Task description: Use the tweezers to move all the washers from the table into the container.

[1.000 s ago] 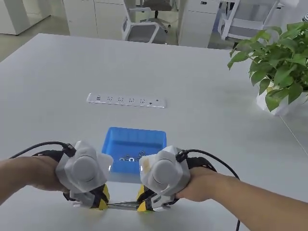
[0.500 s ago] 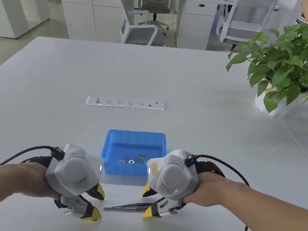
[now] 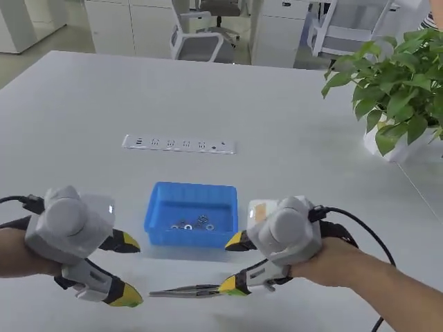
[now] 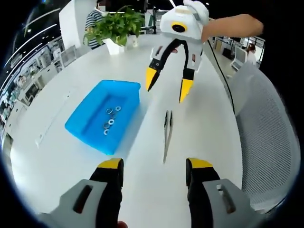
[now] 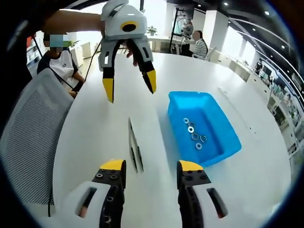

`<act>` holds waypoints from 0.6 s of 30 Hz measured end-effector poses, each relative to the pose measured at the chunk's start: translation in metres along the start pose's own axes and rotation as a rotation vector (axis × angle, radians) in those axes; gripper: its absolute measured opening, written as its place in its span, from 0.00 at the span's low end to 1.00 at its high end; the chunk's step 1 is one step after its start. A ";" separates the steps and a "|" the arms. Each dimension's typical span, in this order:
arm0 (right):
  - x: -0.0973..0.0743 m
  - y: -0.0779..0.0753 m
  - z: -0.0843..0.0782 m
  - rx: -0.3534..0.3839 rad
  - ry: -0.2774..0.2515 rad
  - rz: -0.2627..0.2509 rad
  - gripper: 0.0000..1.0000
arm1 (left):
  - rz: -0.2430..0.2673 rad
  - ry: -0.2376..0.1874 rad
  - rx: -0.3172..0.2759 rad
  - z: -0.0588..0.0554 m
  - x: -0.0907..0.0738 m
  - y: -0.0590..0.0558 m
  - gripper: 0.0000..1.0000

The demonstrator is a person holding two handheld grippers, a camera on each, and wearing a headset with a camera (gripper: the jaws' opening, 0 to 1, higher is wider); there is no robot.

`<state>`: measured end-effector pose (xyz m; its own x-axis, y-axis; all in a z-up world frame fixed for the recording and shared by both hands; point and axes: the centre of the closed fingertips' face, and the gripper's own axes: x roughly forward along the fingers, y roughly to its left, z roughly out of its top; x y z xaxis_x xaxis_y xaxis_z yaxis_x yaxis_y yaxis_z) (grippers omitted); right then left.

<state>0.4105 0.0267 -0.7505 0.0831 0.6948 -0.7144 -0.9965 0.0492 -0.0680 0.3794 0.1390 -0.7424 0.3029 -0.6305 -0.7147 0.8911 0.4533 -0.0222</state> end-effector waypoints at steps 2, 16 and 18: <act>-0.008 -0.004 0.004 0.045 -0.041 -0.030 0.49 | 0.021 -0.067 -0.055 0.010 -0.008 0.003 0.65; -0.065 -0.029 -0.015 0.239 -0.195 -0.291 0.82 | 0.177 -0.273 -0.125 0.039 -0.033 0.004 0.89; -0.068 -0.028 -0.017 0.255 -0.206 -0.304 0.85 | 0.201 -0.281 -0.145 0.039 -0.031 0.006 0.91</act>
<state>0.4334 -0.0343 -0.7118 0.3943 0.7485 -0.5331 -0.9005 0.4306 -0.0614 0.3886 0.1370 -0.6932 0.5657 -0.6589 -0.4958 0.7535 0.6573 -0.0139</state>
